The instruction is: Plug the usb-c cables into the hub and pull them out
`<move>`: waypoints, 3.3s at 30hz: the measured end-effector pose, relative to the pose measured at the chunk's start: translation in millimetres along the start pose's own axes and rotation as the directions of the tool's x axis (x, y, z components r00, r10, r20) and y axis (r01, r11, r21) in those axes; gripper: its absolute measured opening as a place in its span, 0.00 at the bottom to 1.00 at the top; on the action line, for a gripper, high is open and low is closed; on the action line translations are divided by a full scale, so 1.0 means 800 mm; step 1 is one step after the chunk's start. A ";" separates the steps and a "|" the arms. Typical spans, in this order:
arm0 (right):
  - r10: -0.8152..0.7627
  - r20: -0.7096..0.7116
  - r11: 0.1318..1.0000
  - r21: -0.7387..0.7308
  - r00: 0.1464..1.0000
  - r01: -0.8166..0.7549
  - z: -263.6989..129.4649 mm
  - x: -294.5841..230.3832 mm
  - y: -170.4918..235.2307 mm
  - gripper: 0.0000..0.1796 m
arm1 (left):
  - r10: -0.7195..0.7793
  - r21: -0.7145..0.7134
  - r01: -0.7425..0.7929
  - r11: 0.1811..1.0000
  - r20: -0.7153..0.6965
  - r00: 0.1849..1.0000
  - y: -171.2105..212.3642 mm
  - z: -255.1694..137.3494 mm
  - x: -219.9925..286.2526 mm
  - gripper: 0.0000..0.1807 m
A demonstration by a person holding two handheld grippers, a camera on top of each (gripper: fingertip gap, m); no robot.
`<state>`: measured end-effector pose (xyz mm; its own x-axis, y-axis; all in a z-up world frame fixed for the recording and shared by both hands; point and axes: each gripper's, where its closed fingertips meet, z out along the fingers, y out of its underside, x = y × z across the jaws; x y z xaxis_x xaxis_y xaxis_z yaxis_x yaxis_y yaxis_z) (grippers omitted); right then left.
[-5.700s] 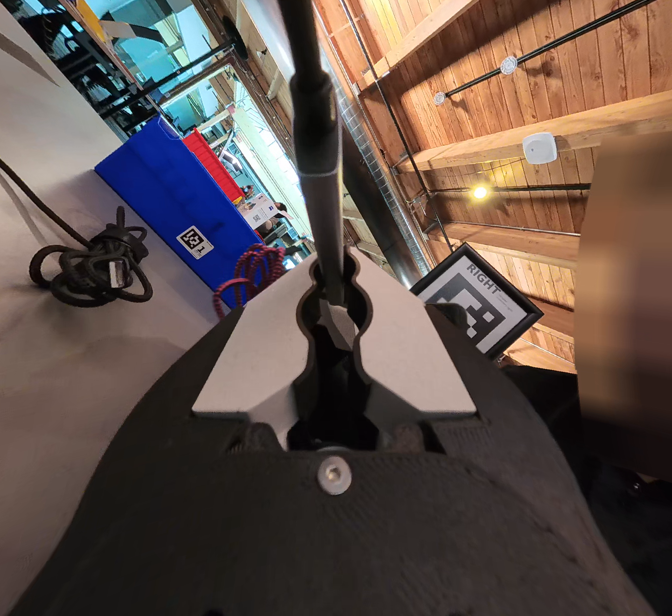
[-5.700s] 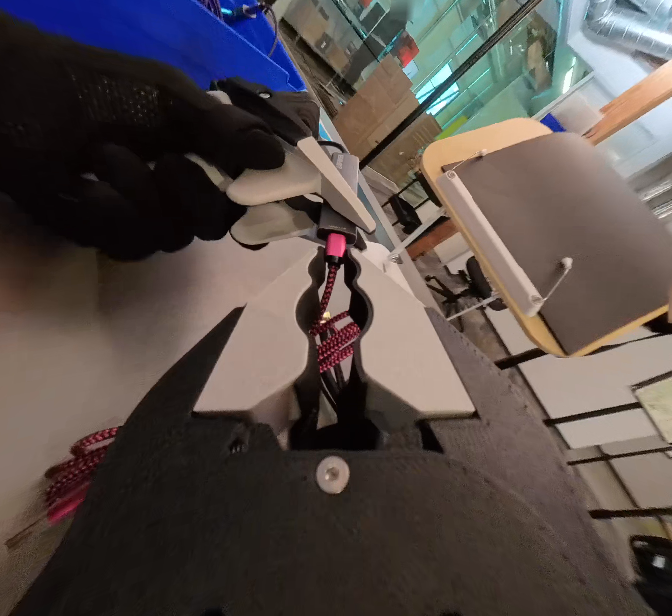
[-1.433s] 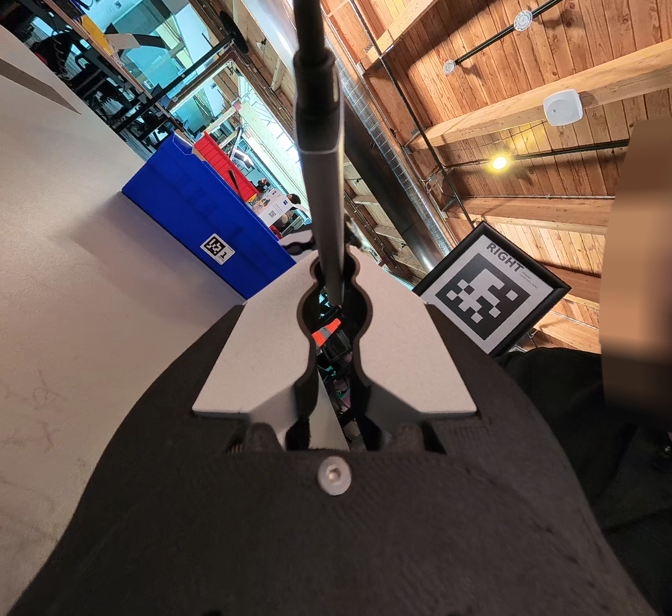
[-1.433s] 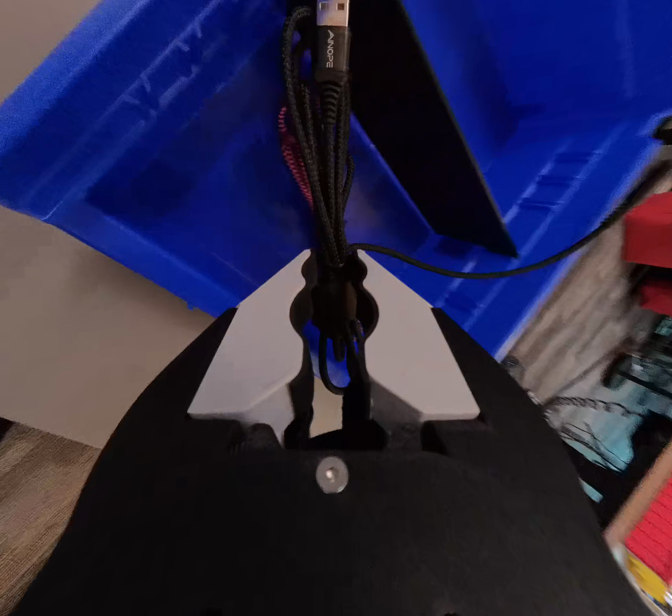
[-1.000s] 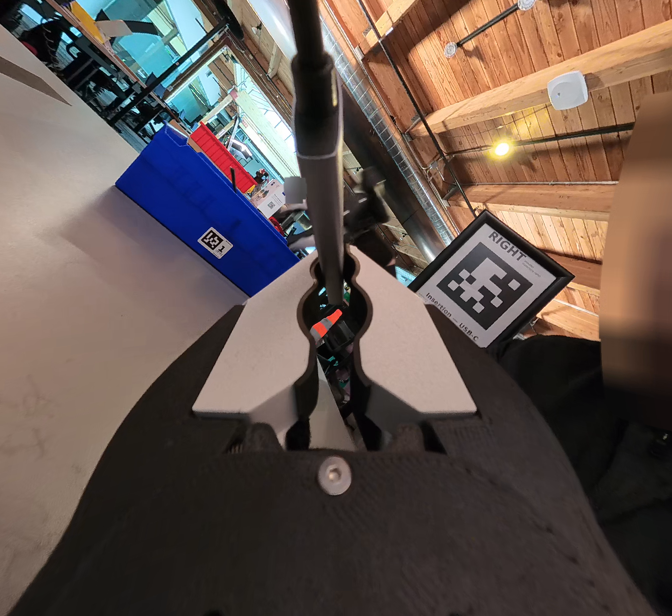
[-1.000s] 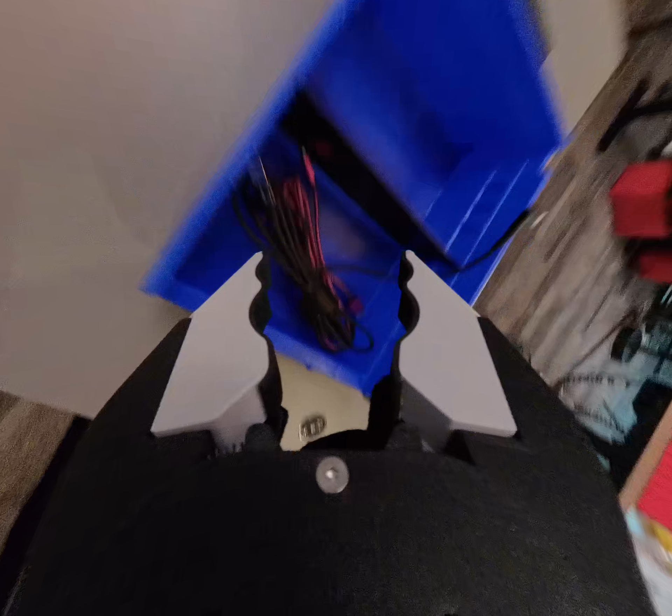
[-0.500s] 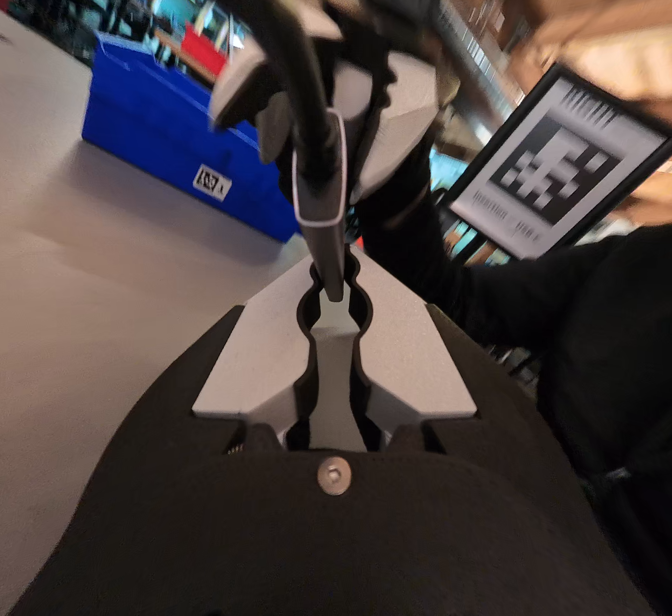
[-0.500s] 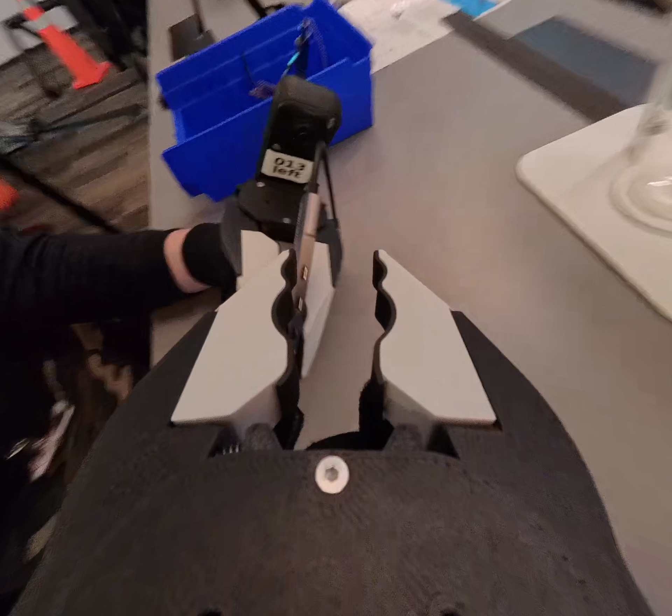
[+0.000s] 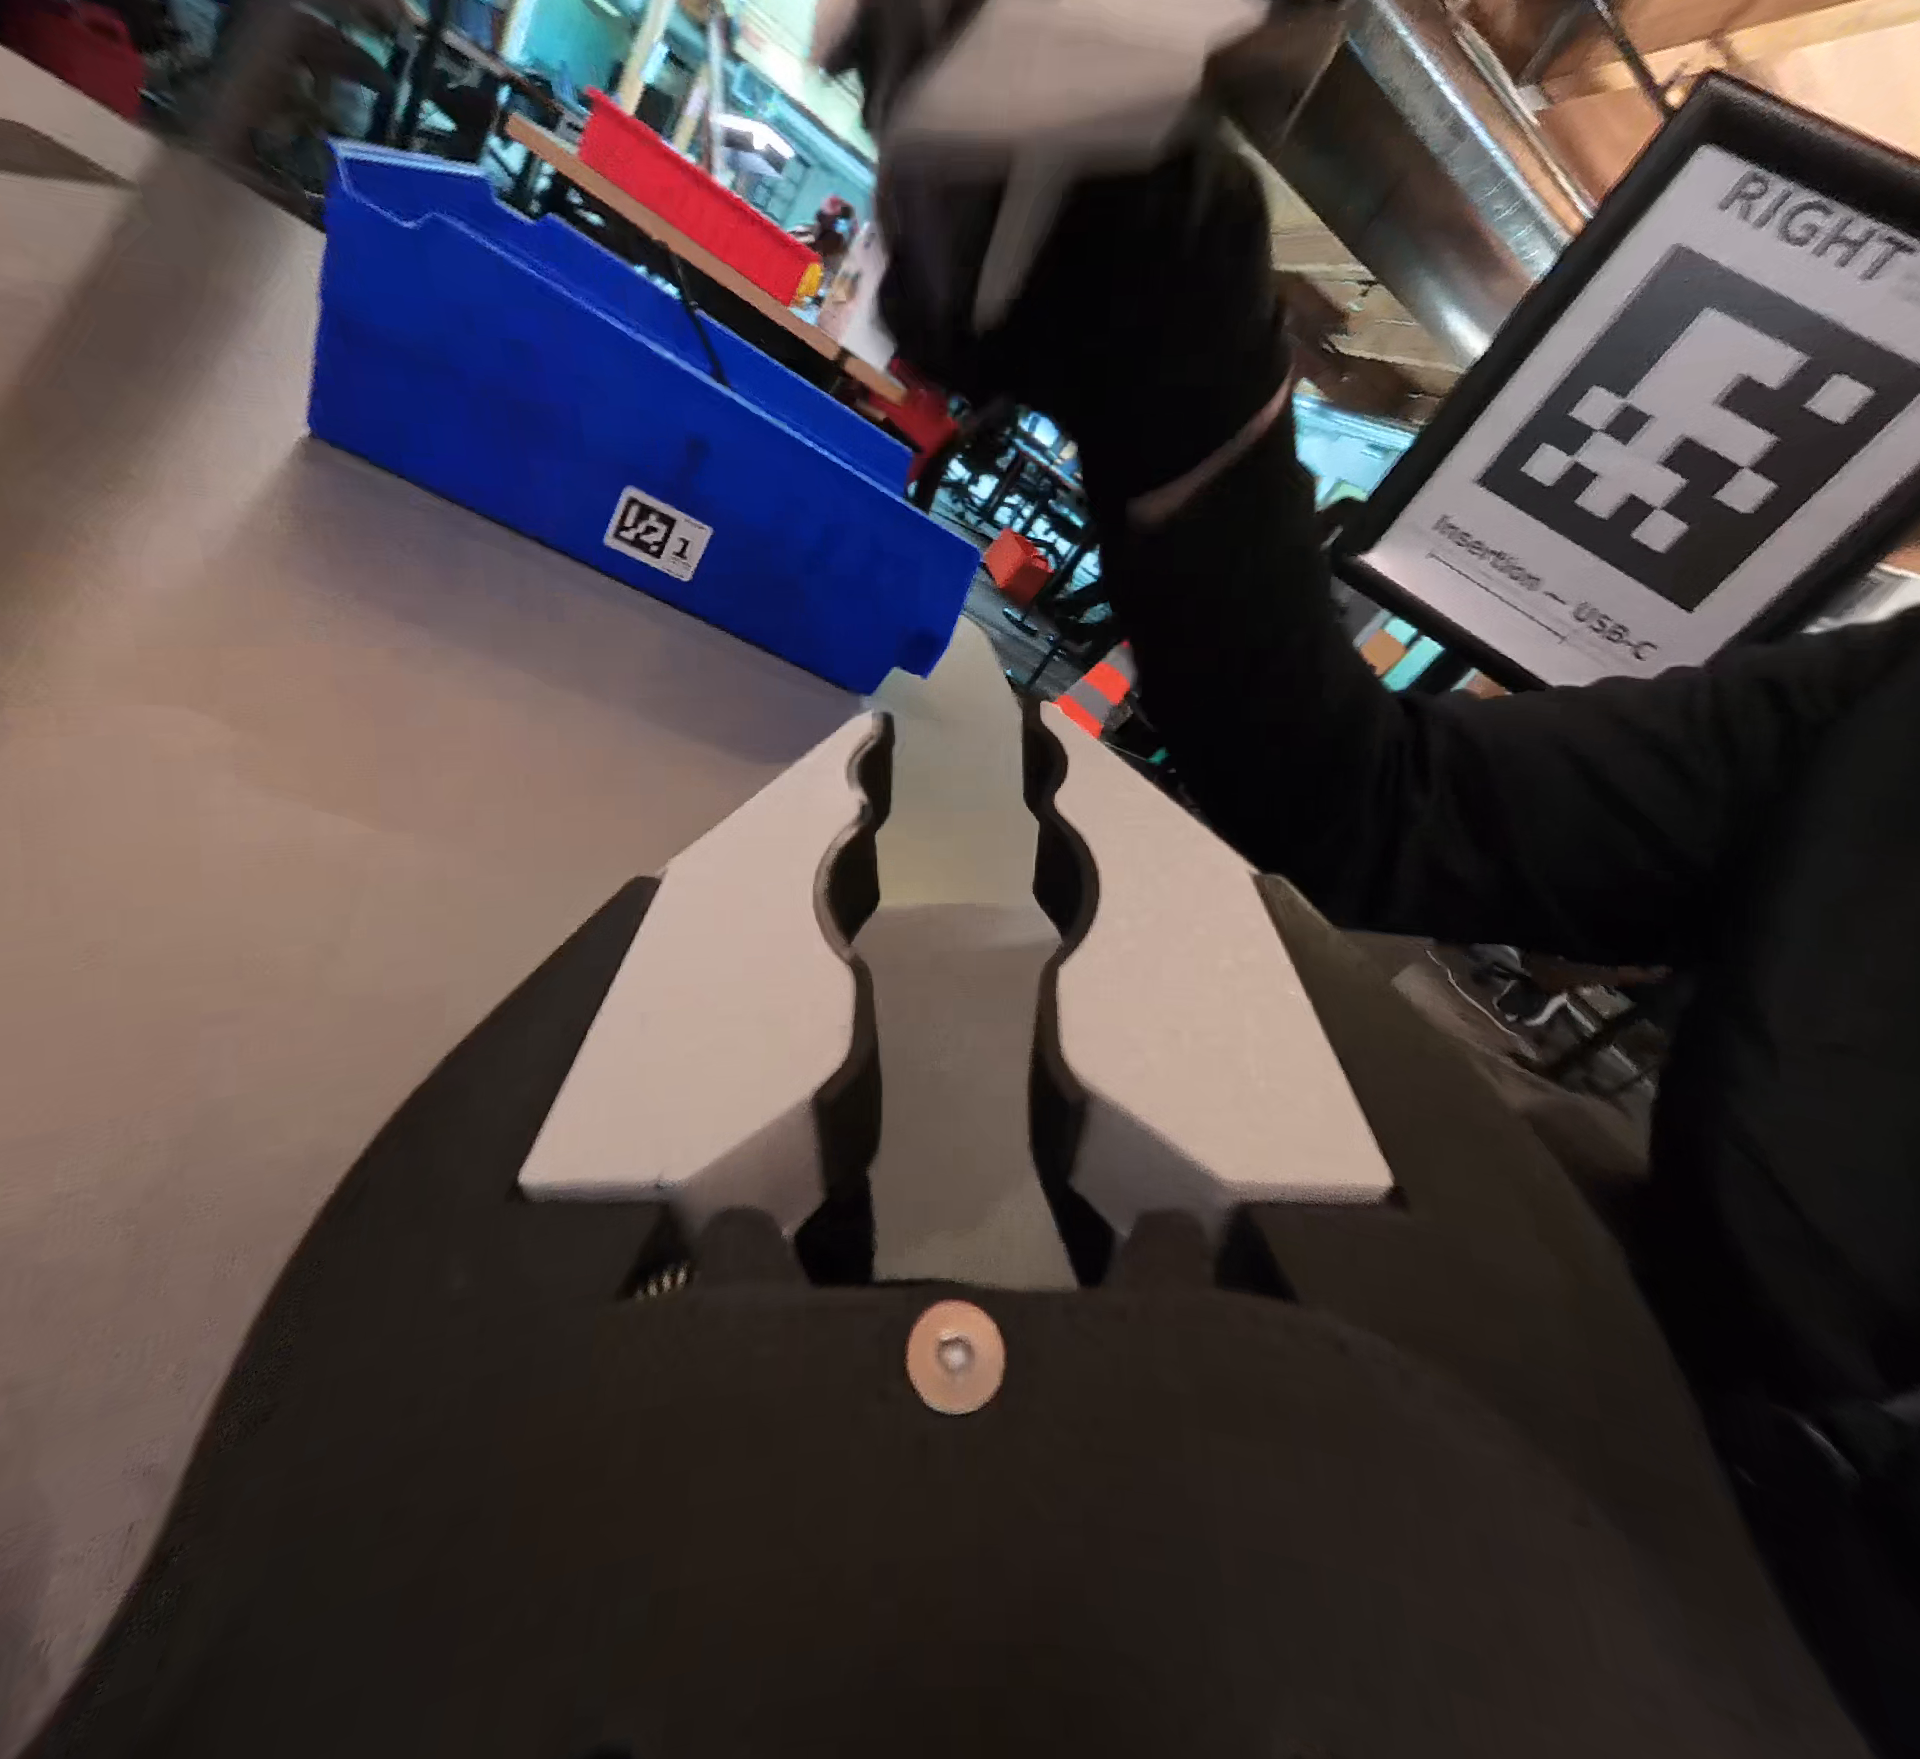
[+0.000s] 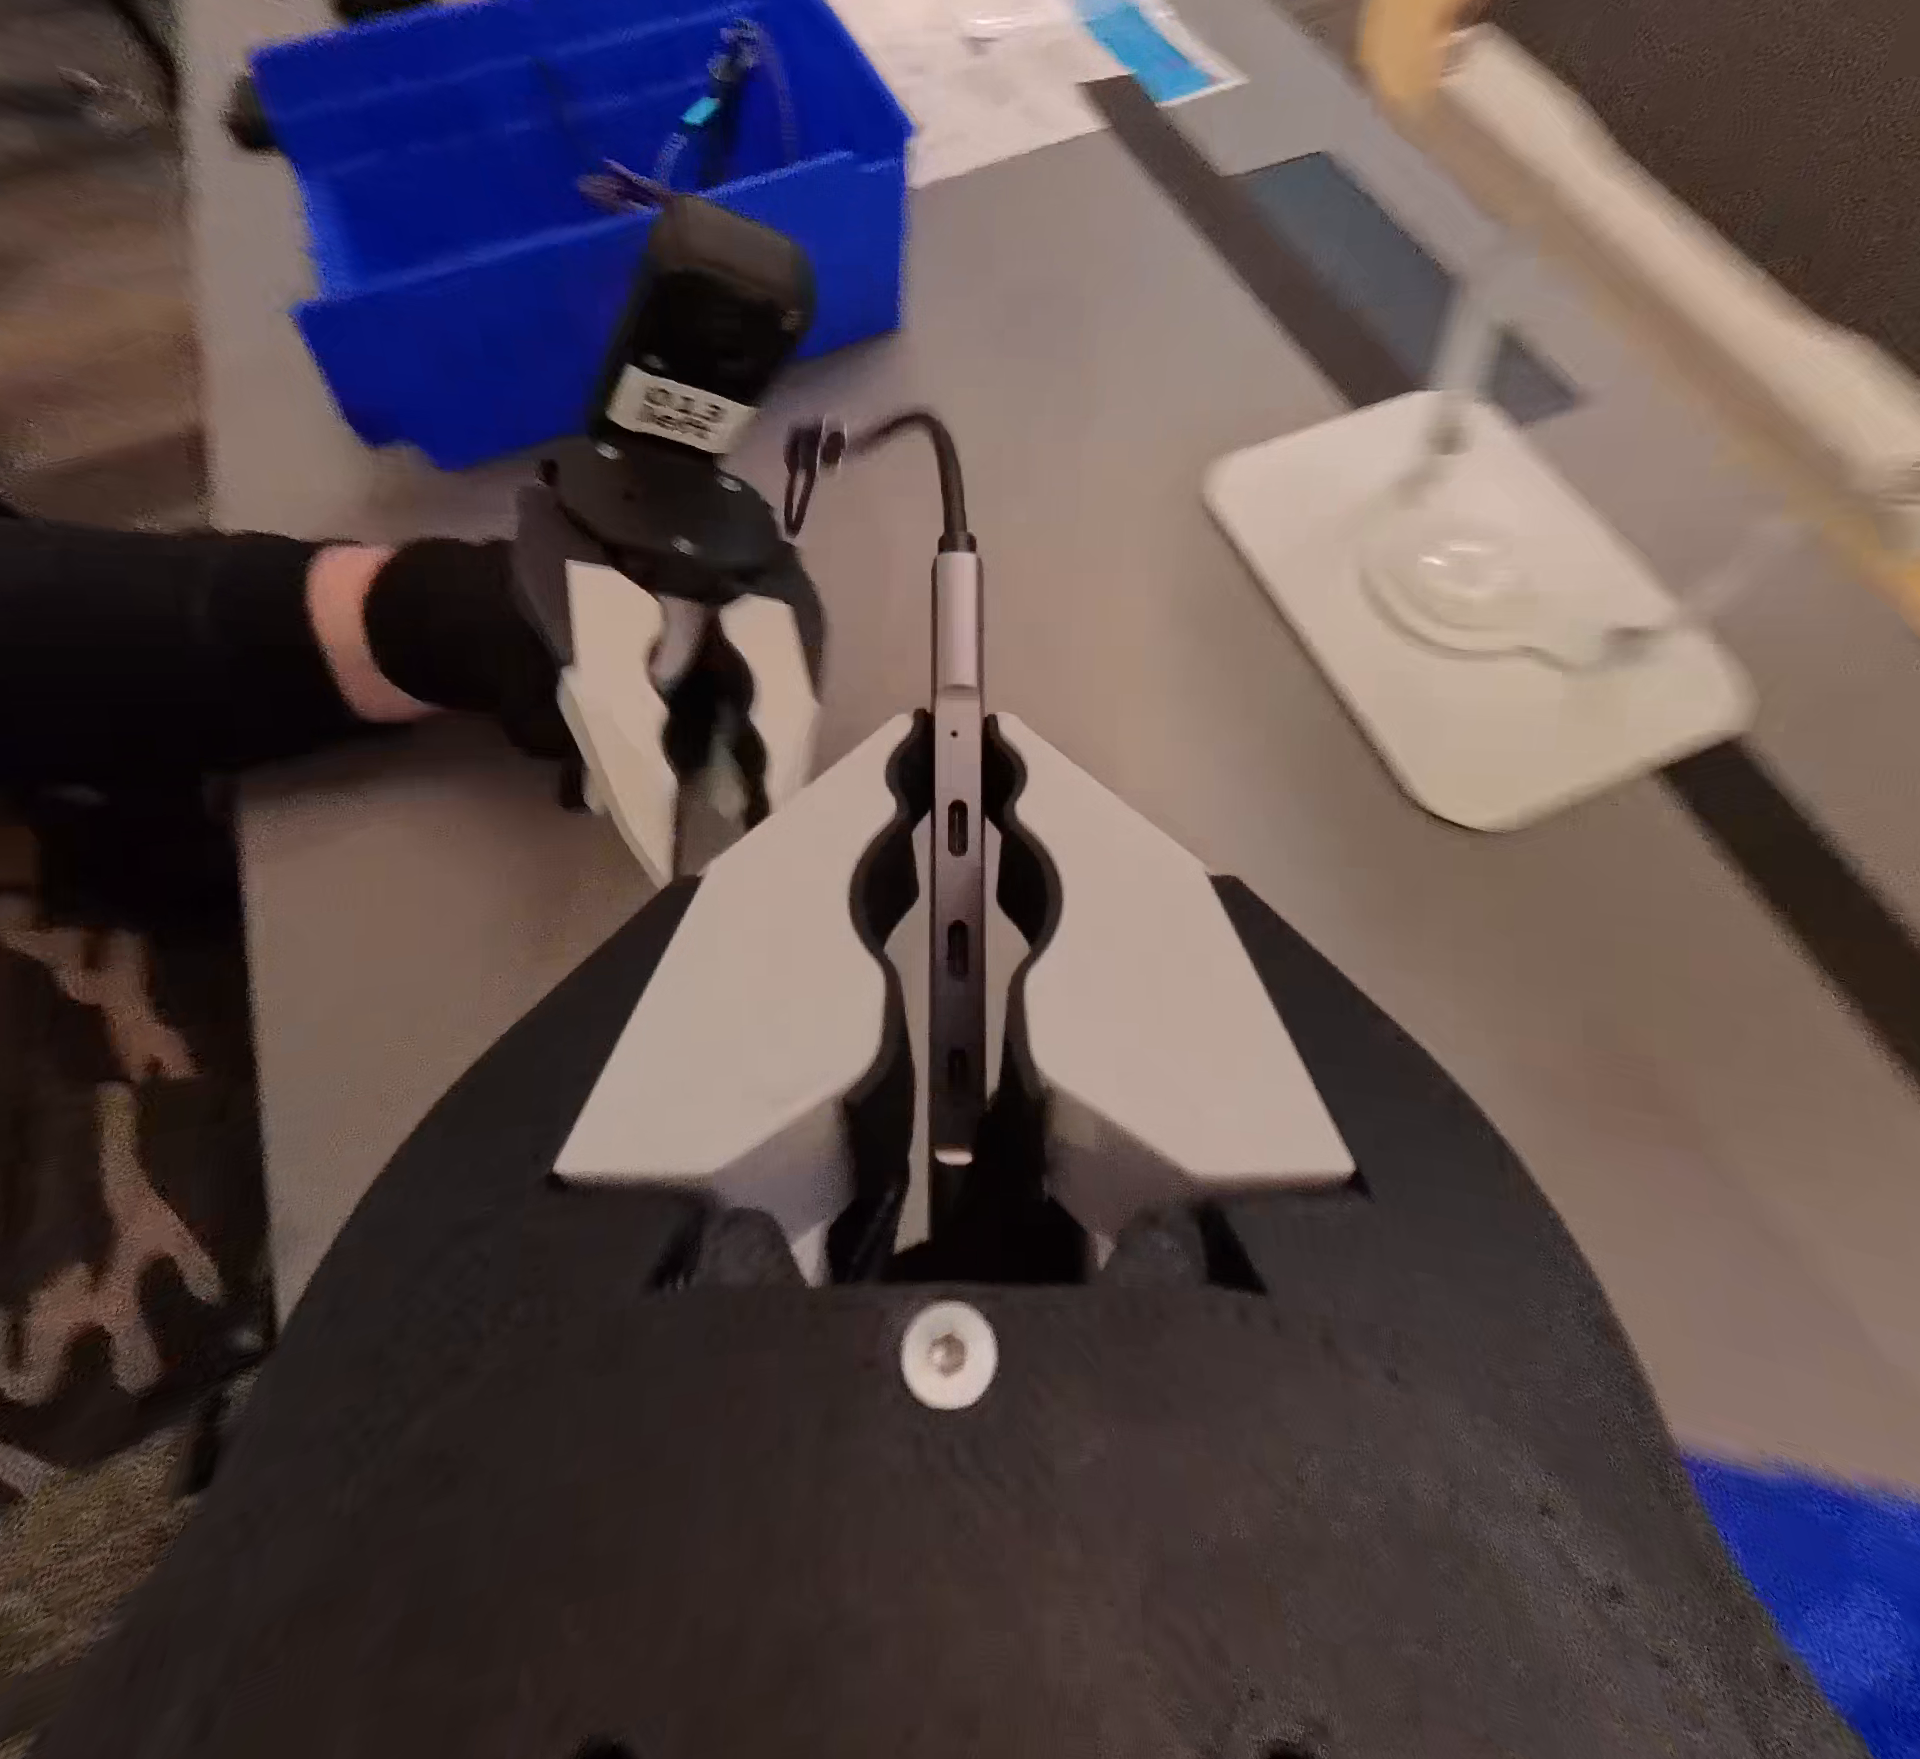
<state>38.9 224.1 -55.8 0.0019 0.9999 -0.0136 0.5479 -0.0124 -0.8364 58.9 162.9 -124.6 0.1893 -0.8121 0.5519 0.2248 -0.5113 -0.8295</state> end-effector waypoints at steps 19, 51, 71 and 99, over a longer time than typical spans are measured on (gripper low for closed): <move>-0.165 -0.253 0.764 -0.645 0.953 -0.039 -0.254 0.181 0.197 0.04 | -0.050 0.079 0.055 0.995 -0.071 0.996 -0.013 -0.008 0.004 0.11; -0.203 -0.653 0.935 -0.350 0.730 -0.054 -0.199 0.178 0.085 0.34 | 0.080 0.090 -0.078 0.993 -0.023 0.996 -0.017 0.000 0.019 0.18; 0.050 -0.471 0.944 0.309 0.881 0.112 0.141 0.043 0.018 0.24 | 0.652 -0.606 -0.243 0.757 0.724 0.225 -0.148 -0.396 0.063 0.21; 0.113 -0.418 0.965 0.262 0.901 0.001 0.158 0.066 0.051 0.23 | 0.692 -0.721 0.110 0.684 0.689 0.214 -0.131 -0.555 -0.032 0.11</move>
<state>-44.6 275.7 -159.8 0.4131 0.9024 0.1227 0.3099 -0.0126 -0.9507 -394.0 112.4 -89.9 0.8550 -0.3341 -0.3967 -0.5145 -0.6420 -0.5684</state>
